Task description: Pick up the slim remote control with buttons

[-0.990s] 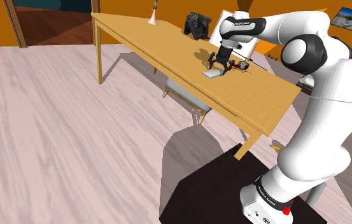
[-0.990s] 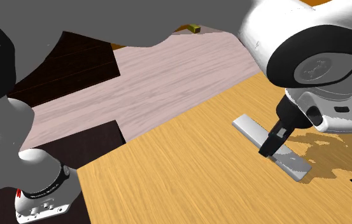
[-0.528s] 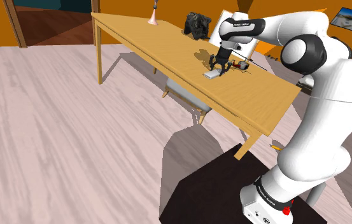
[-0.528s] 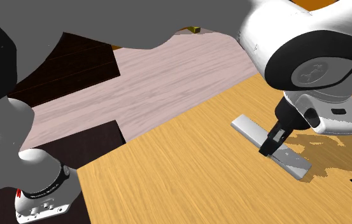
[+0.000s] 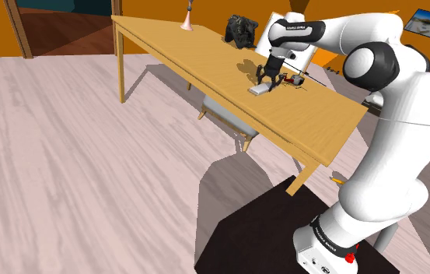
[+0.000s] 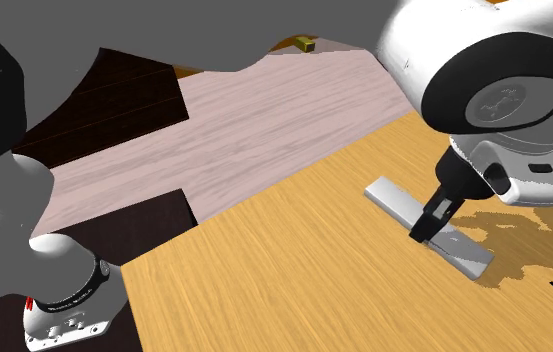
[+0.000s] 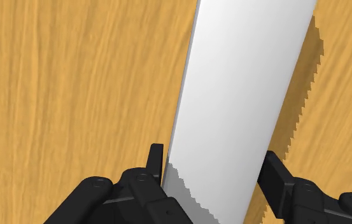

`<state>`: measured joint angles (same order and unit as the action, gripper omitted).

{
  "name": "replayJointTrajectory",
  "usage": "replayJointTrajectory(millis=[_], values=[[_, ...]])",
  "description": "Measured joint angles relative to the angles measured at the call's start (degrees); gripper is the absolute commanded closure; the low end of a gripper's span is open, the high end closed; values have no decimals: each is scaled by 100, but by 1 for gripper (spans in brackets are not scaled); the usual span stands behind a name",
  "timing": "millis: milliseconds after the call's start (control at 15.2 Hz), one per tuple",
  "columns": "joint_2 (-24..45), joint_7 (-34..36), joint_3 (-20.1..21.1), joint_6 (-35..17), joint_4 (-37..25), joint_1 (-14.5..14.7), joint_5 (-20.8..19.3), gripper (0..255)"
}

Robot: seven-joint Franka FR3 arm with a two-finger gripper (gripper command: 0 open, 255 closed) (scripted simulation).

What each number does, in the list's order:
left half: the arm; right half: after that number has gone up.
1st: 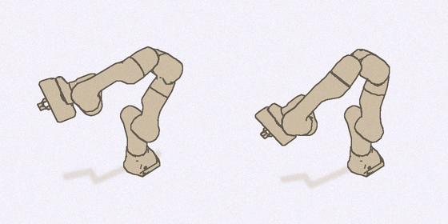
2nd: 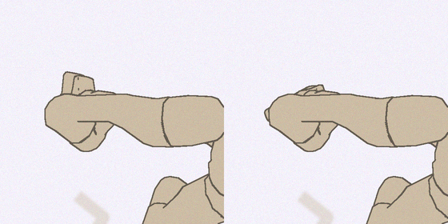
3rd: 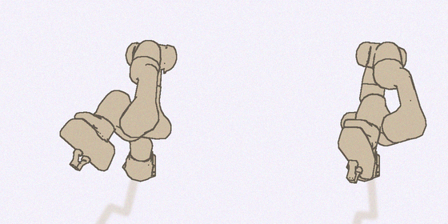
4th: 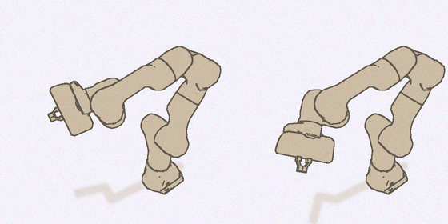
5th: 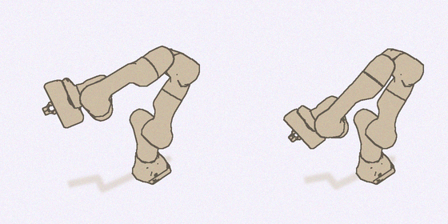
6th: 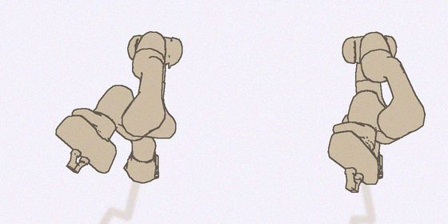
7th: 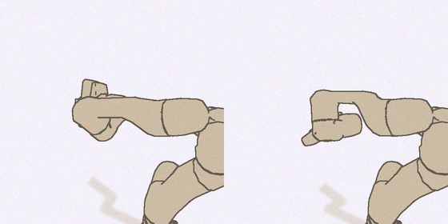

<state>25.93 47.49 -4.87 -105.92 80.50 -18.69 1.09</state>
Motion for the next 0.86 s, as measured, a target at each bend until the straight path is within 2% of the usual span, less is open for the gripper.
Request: replayJointTrajectory(millis=[858], values=[[0,-18,-9,964,-965,-27,0,255]])
